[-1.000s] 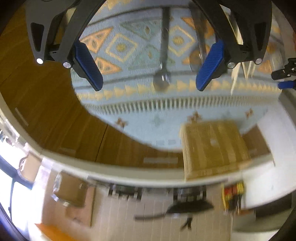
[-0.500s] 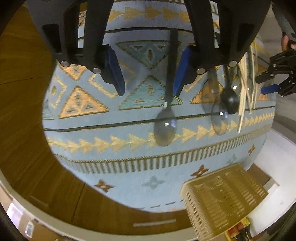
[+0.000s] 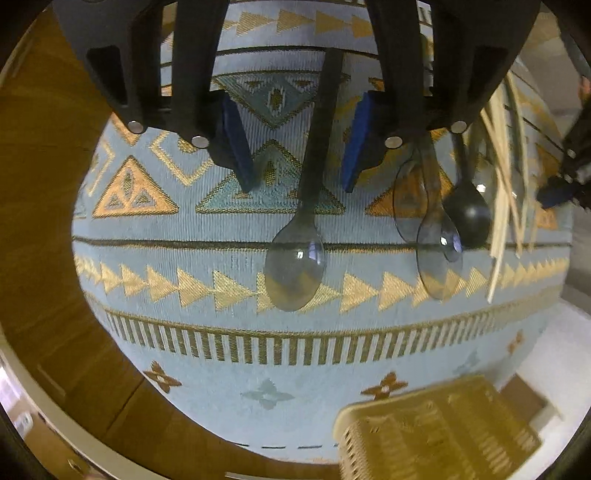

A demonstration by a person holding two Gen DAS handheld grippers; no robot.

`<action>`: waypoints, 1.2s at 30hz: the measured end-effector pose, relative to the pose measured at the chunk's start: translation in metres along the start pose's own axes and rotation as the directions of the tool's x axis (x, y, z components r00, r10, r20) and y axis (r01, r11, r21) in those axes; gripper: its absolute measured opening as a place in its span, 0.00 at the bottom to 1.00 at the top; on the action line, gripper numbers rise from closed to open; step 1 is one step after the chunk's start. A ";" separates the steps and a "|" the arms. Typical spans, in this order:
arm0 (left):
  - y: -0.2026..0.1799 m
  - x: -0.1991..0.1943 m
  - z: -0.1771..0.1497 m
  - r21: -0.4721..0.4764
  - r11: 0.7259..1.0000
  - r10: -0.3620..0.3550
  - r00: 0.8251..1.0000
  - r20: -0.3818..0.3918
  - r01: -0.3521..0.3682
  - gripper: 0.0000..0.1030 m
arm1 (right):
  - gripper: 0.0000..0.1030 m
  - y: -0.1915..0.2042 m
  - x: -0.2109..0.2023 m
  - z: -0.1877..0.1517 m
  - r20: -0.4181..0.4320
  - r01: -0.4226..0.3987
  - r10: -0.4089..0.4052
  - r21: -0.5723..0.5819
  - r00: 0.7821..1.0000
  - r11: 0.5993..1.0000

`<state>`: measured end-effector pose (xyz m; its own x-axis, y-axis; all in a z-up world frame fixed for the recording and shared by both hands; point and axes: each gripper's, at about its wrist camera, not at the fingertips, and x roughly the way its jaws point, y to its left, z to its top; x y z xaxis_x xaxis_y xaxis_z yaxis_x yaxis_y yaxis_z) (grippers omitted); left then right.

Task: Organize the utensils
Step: 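Grasp a chopstick with the left tool while the right tool grasps a clear spoon, then carry the chopstick and spoon to the yellow caddy and release both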

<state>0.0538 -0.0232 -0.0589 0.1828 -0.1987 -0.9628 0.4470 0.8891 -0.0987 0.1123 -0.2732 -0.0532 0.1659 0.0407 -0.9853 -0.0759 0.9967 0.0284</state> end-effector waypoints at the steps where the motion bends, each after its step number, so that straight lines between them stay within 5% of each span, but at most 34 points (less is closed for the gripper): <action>1: -0.005 0.002 0.000 0.006 1.000 -0.002 1.000 0.000 0.002 0.12 | 0.26 0.002 0.001 0.003 -0.005 -0.003 0.003 -0.006 1.000 1.000; 4: -0.016 0.002 -0.003 0.055 0.998 0.031 0.999 -0.036 -0.029 0.19 | 0.11 0.005 0.006 0.012 -0.017 -0.009 0.009 -0.019 1.000 1.000; 11: -0.039 0.007 -0.005 0.111 0.985 0.130 0.992 0.008 -0.130 0.04 | 0.10 0.000 0.021 0.034 -0.028 -0.051 0.051 -0.009 0.998 0.999; 18: -0.021 -0.036 -0.001 0.008 0.999 0.033 0.980 0.198 -0.035 0.04 | 0.10 0.007 0.043 0.060 -0.071 -0.079 0.076 -0.033 0.995 0.996; 22: -0.014 -0.067 0.011 -0.026 0.999 -0.022 0.942 0.336 0.033 0.04 | 0.09 0.011 0.050 0.069 -0.033 -0.092 0.091 -0.042 0.995 0.995; 25: -0.012 -0.097 0.030 -0.040 0.997 -0.041 0.884 0.465 0.067 0.04 | 0.09 0.008 0.043 0.067 0.028 -0.166 0.167 -0.040 0.986 0.985; 28: -0.007 -0.138 0.056 -0.043 0.994 -0.053 0.791 0.609 0.100 0.04 | 0.09 0.005 0.032 0.071 0.111 -0.228 0.233 -0.052 0.966 0.972; 30: -0.004 -0.156 0.069 -0.037 0.992 -0.063 0.745 0.665 0.117 0.04 | 0.09 0.004 0.021 0.078 0.179 -0.261 0.270 -0.070 0.946 0.963; 34: 0.001 -0.185 0.114 -0.033 0.991 -0.052 0.603 0.796 0.129 0.04 | 0.09 0.003 -0.005 0.084 0.276 -0.299 0.320 -0.114 0.906 0.947; 36: 0.000 -0.196 0.123 -0.043 0.992 -0.032 0.554 0.832 0.122 0.04 | 0.09 0.008 -0.033 0.068 0.351 -0.313 0.346 -0.151 0.870 0.938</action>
<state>0.1259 -0.0350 0.1612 0.8155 -0.4818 -0.3207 0.4280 0.8750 -0.2262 0.1735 -0.2622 -0.0094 0.4629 0.4053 -0.7883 -0.2716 0.9114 0.3091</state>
